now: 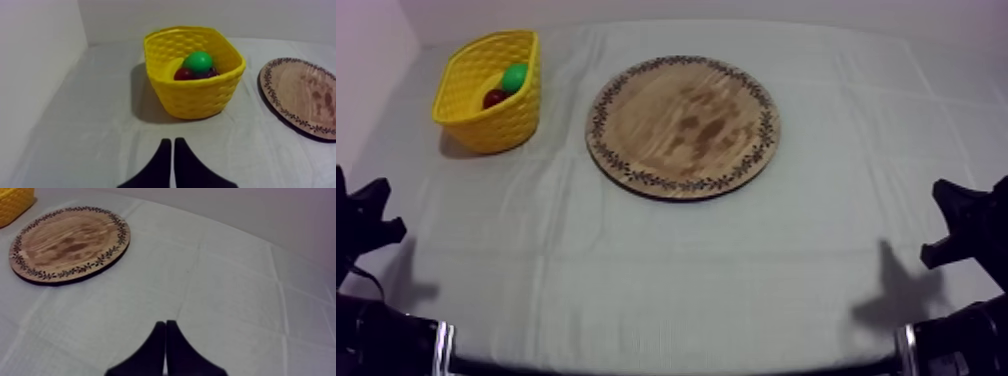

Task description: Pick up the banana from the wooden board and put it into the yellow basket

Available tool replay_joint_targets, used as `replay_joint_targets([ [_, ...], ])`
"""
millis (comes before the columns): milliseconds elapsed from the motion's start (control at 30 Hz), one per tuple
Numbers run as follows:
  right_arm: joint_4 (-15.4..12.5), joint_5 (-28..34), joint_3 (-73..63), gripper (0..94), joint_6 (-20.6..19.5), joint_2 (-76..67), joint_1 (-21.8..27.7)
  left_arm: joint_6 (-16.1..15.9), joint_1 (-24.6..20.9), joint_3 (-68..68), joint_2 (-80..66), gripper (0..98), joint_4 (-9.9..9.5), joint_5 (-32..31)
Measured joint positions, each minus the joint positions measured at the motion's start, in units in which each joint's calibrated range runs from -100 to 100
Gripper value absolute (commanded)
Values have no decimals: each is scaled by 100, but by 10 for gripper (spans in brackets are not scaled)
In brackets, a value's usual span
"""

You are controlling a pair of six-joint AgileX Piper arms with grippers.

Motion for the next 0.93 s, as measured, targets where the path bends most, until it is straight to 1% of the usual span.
replay_joint_targets([
  [167, 0, 0, 0, 3, 0, 0, 0, -60, -3, 167, -22, 0, 81, -132],
  [333, 0, 0, 0, 3, 0, 0, 0, -59, -3, 229, -28, 0, 76, -190],
  [600, 0, 0, 0, 3, 0, 0, 0, -9, -11, 464, -28, 0, 39, -852],
  [933, 0, 0, 0, 3, 0, 0, 0, -9, -14, 483, -28, 0, 35, -946],
])
